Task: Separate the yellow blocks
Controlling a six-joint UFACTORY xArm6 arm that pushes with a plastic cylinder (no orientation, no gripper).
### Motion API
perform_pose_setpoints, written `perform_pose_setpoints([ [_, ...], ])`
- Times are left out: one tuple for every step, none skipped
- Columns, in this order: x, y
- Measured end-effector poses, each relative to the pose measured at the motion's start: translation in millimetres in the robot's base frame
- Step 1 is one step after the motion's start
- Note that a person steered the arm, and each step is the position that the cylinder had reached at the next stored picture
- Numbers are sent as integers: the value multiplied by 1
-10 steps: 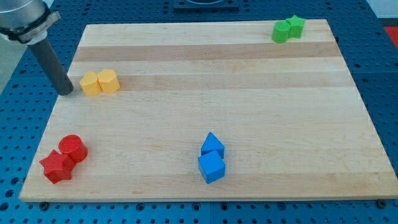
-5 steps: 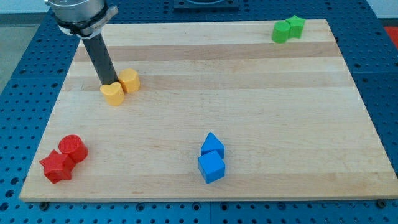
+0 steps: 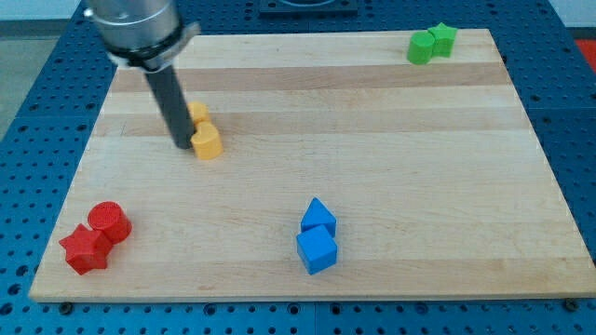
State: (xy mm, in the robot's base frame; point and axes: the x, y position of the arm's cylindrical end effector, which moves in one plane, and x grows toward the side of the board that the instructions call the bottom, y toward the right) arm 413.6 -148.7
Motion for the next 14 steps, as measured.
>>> perform_pose_setpoints([
  [-11,50],
  [-10,67],
  [6,43],
  [10,19],
  [14,0],
  [27,0],
  [47,11],
  [49,35],
  [41,74],
  [24,108],
  [7,115],
  [1,115],
  [0,115],
  [2,115],
])
